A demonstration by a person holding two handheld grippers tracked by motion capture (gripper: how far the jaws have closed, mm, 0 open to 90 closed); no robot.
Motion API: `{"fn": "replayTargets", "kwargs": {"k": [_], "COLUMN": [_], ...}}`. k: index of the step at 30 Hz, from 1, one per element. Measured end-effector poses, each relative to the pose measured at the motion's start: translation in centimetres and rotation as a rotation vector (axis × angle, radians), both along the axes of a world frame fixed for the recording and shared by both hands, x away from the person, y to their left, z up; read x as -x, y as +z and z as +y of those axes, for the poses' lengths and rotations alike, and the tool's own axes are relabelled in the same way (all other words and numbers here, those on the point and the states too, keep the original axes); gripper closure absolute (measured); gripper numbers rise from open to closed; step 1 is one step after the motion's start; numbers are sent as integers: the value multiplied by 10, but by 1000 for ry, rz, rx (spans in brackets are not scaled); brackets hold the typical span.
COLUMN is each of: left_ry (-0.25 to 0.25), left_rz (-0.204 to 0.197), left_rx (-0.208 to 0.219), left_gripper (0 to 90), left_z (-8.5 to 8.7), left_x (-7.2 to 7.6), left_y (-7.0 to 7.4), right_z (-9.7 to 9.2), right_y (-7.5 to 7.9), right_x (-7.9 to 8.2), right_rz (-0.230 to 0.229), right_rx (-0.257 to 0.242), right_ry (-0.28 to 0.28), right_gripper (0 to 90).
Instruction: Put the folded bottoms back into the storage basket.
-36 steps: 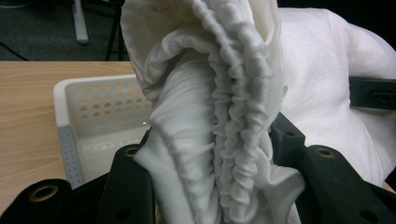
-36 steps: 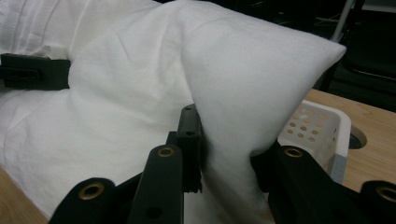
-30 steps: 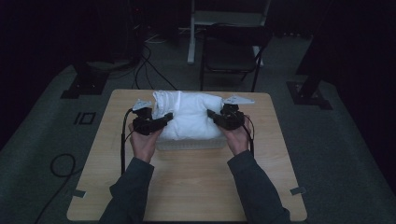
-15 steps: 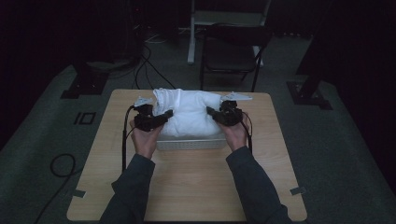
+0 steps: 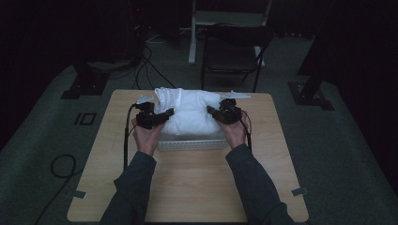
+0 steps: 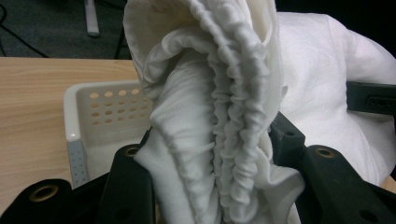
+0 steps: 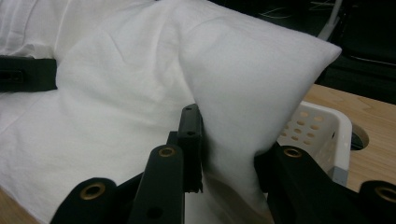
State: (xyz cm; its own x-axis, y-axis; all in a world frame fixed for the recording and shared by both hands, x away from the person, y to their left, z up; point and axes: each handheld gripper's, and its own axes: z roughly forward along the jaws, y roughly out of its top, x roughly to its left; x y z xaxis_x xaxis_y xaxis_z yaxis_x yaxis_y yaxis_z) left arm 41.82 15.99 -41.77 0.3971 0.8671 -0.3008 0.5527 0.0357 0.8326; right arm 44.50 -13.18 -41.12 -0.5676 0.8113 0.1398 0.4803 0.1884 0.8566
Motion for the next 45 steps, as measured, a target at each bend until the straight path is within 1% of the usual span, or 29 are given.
{"fn": "replayTargets", "kwargs": {"k": [8, 13, 20, 26, 27, 29, 33, 39, 45], "left_ry": [12, 22, 27, 36, 36, 39, 42, 53, 64], "left_rz": [8, 17, 21, 37, 44, 47, 53, 88, 112], "left_rx": [-6, 4, 8, 9, -2, -15, -26, -14, -23], "left_gripper": [545, 545, 545, 544, 544, 544, 544, 543, 543], "left_z": [-4, -4, -2, -2, -2, -4, -7, -9, -10], "left_x": [-9, -14, -21, -26, -29, -31, -36, -43, -49], "left_y": [-3, -7, -12, -17, -18, -19, -21, -29, -34], "right_z": [-1, 1, 4, 6, 7, 7, 7, 7, 9], "right_y": [-4, -5, -8, -11, -12, -16, -21, -27, -34], "right_x": [-9, -14, -21, -25, -26, -29, -33, -39, -44], "right_rz": [18, 24, 35, 46, 50, 59, 74, 96, 117], "right_rx": [-7, 1, 7, 15, 13, 16, 18, 25, 34], "right_ry": [-27, -37, -47, -56, -58, -64, -80, -95, -108], "right_gripper": [739, 740, 740, 740, 740, 740, 741, 742, 742]}}
